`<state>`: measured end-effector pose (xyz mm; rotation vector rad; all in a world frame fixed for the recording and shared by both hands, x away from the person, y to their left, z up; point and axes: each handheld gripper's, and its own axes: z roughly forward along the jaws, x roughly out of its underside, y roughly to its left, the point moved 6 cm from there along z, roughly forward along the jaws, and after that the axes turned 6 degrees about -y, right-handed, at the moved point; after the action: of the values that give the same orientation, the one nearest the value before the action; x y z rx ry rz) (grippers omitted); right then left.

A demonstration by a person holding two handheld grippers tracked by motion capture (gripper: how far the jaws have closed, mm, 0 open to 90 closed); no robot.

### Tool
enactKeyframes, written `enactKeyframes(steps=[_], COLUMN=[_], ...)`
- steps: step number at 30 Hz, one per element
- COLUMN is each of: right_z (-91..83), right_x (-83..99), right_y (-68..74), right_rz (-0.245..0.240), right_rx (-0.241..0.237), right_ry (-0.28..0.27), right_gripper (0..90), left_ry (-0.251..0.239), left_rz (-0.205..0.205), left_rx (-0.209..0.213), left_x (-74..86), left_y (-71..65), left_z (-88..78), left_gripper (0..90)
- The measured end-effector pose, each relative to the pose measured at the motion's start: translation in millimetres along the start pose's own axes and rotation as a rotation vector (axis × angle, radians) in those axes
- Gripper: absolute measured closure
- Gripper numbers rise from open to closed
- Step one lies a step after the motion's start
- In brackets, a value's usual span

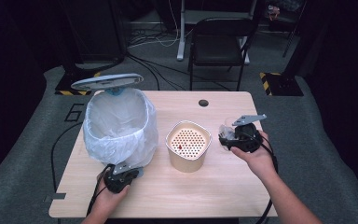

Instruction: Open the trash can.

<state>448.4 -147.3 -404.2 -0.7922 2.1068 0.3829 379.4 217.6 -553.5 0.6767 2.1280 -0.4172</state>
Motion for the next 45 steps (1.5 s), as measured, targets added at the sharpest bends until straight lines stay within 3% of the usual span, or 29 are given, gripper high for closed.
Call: enactKeyframes(steps=[6, 9, 15, 21, 27, 38, 45], right_z=[-5.9, -8.3, -8.5, -6.1, -1.1, 8.2, 15.9], right_x=[-24.2, -36.1, -53.7, -62.6, -71.7, -92.6, -103.4], right_y=[7.4, 12.2, 23.3, 29.2, 35.7, 53.5, 65.1], right_rz=[-0.015, -0.017, -0.027, -0.037, -0.028, -0.066, -0.067], right_rx=[-0.041, -0.073, -0.113, -0.151, -0.178, -0.225, -0.254], right_ry=[-0.025, -0.042, -0.078, -0.104, -0.127, -0.168, -0.186], right_gripper=[57.9, 57.9, 57.9, 58.0, 58.2, 58.3, 58.4], left_ry=[-0.002, 0.002, 0.0, 0.002, -0.001, -0.002, -0.003], left_rz=[0.016, -0.003, 0.001, 0.02, 0.013, 0.017, 0.018], left_rx=[0.015, -0.004, 0.0, 0.012, 0.009, 0.011, 0.012], left_x=[-0.5, 0.2, 0.0, -0.3, -0.4, -0.5, -0.5], left_y=[0.1, 0.0, 0.1, 0.7, 0.2, 0.5, 0.5], left_z=[-0.1, -0.2, -0.1, -0.2, -0.1, 0.0, 0.0], left_gripper=[90.0, 90.0, 90.0, 90.0, 90.0, 90.0, 90.0])
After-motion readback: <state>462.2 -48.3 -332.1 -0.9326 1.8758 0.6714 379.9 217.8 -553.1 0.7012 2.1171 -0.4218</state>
